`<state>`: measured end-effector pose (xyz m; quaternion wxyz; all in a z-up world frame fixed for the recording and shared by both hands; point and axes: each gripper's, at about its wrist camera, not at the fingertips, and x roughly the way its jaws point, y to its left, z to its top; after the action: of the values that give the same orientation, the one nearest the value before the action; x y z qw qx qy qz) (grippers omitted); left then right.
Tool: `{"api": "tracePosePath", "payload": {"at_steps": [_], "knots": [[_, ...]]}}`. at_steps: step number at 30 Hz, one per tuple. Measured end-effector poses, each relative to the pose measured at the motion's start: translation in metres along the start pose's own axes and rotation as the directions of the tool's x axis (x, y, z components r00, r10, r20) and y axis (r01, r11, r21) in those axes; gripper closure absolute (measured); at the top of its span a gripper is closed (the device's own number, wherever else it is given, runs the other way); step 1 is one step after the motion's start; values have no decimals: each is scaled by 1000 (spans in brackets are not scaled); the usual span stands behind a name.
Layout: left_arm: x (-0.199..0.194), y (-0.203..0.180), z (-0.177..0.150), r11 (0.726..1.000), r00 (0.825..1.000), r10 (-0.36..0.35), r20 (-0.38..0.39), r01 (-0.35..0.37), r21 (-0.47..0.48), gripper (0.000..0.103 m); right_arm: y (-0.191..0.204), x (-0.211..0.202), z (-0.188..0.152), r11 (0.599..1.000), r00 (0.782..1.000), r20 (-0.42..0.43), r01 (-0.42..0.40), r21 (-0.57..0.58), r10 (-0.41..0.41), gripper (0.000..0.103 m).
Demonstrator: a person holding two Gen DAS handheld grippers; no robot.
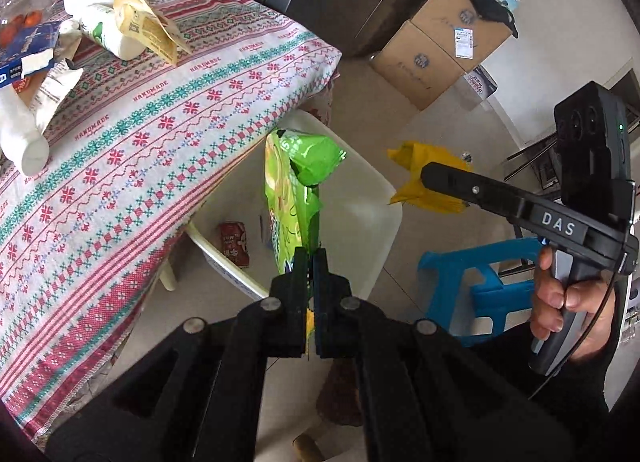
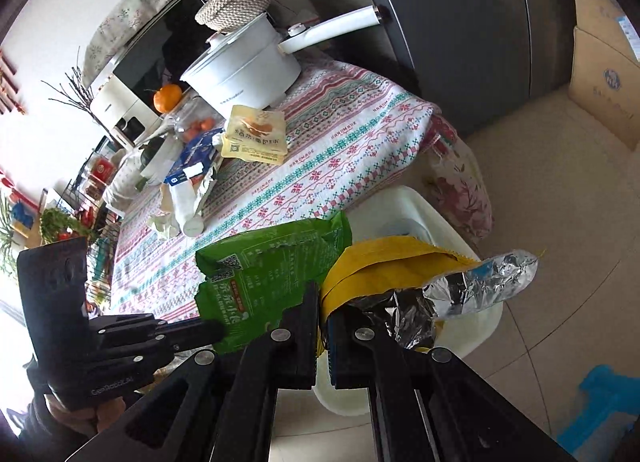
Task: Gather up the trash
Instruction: 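Carry both bags over the white basin and open the left tool to drop the green bag, then open the right tool to drop the yellow bag and foil into the basin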
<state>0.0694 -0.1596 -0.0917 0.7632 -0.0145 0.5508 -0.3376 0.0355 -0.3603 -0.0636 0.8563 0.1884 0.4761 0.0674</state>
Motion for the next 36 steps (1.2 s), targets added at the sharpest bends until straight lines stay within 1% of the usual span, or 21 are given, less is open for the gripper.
{"api": "tracePosePath", "payload": {"at_steps": [5,8,14,15,16,17,18,19,21,22,23,24,25,26,28,31,34,36], "knots": [[22,3,2,999,999,37,-30,-36,10,100,-3,3,-1,1000,1000,-16,1,5,-1,98],[31,4,3,998,997,65,-35,-64,27,100,-8,4,-1,1000,1000,-24,5,12,-4,98],[33,3,4,994,995,91,-37,-89,66,98,-15,6,-1,999,999,-38,11,40,-10,98],[31,2,3,993,995,94,-44,-90,80,95,-15,5,-1,999,999,-37,12,43,-10,98],[29,1,2,991,994,99,-42,-95,94,86,-15,5,0,999,999,-35,12,45,-10,98],[28,0,1,989,994,103,-35,-98,108,81,-14,4,0,999,999,-33,10,47,-9,98],[24,-2,1,987,994,109,-24,-105,122,72,-14,4,1,999,999,-32,8,48,-7,98],[23,-2,3,985,993,116,-13,-113,133,66,-14,4,1,999,999,-31,7,47,-6,98],[13,-3,2,981,992,122,9,-122,151,61,-13,4,2,999,999,-31,7,46,-5,98],[7,-2,2,980,992,126,22,-128,156,55,-13,5,2,999,999,-33,7,46,-5,98],[0,-2,1,978,991,131,37,-136,158,52,-12,7,3,999,999,-36,7,45,-6,98],[-7,0,0,977,989,137,54,-144,158,46,-11,8,3,999,999,-39,9,45,-8,98],[-12,3,2,976,987,144,72,-153,155,42,-11,10,3,999,999,-44,11,45,-9,98],[-19,6,3,975,984,152,90,-164,150,40,-11,12,3,999,999,-49,14,46,-12,98],[-32,13,3,972,977,177,122,-193,132,31,-10,17,3,999,998,-63,22,49,-19,98],[-48,28,6,966,961,222,164,-240,94,22,-11,27,4,998,996,-88,32,54,-27,98],[-60,44,6,960,947,265,183,-277,43,20,-9,38,5,997,993,-113,48,55,-41,98],[-67,55,5,958,941,281,191,-288,11,19,-8,47,6,997,990,-132,58,53,-50,98]]}}
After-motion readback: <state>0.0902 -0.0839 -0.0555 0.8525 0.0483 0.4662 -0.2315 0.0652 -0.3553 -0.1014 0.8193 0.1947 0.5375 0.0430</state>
